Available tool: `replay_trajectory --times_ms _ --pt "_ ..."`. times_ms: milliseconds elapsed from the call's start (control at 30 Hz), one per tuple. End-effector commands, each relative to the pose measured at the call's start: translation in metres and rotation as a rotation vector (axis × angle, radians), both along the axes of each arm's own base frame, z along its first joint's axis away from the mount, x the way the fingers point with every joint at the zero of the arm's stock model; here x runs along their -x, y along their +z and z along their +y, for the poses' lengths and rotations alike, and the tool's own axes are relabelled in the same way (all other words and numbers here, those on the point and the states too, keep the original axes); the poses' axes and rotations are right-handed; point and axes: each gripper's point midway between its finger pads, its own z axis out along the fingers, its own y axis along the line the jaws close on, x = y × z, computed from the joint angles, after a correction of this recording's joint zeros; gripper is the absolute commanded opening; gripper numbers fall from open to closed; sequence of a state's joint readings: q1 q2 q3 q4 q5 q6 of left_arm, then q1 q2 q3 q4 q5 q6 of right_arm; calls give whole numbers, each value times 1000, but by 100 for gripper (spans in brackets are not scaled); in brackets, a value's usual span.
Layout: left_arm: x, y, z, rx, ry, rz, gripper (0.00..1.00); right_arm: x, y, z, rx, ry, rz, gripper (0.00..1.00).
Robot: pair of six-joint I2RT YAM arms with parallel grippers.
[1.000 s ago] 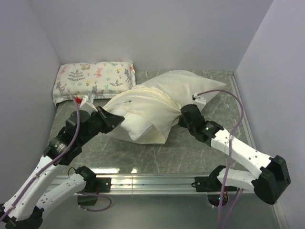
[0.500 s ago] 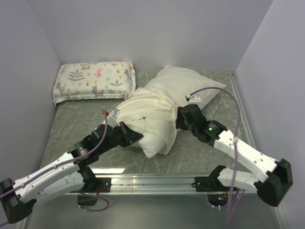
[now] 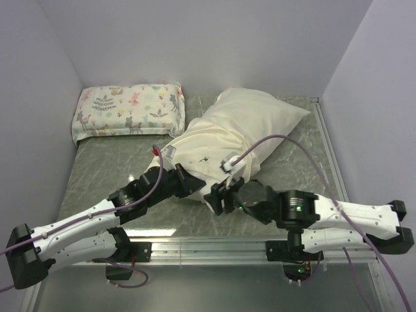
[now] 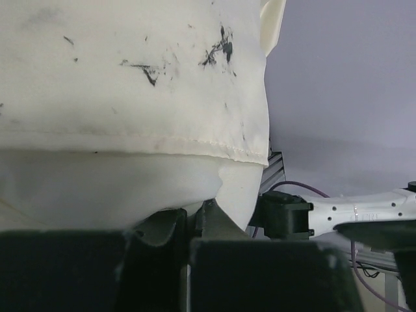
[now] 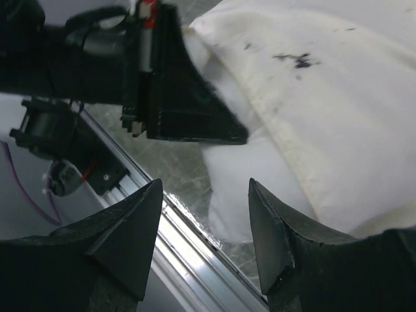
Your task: Remove the pillowcase from the pillow
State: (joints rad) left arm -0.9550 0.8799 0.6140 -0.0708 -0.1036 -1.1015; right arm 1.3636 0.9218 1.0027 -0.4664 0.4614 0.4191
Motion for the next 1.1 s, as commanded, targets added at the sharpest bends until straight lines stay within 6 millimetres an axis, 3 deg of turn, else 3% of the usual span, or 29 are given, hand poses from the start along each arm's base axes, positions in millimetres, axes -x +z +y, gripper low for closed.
replay_trajectory --times_ms 0,33,267,467,733,867,967,1000,1067 --pt "-8 63 -14 134 -7 -116 0 -2 1 15 81 -37 -82 64" --pt "-8 64 -14 133 -6 -118 0 -2 -12 19 140 -40 -86 64" --pt "-3 81 -12 151 -19 -141 0 -19 -41 11 314 -161 -163 75" --pt "5 87 -11 156 -37 -147 1 -38 -44 -2 433 -287 -256 79" --pt "15 106 -11 176 -64 -176 0 -46 -70 14 525 -250 -268 84" --pt "22 119 -8 194 -73 -193 0 -65 -74 -1 551 -333 -253 82" --pt "24 126 -3 204 -71 -205 0 -82 -69 -12 507 -379 -213 54" --pt "25 127 -2 205 -69 -206 0 -83 -63 -13 480 -383 -209 29" --pt "24 127 1 198 -61 -211 1 -84 -57 -13 457 -377 -198 8"
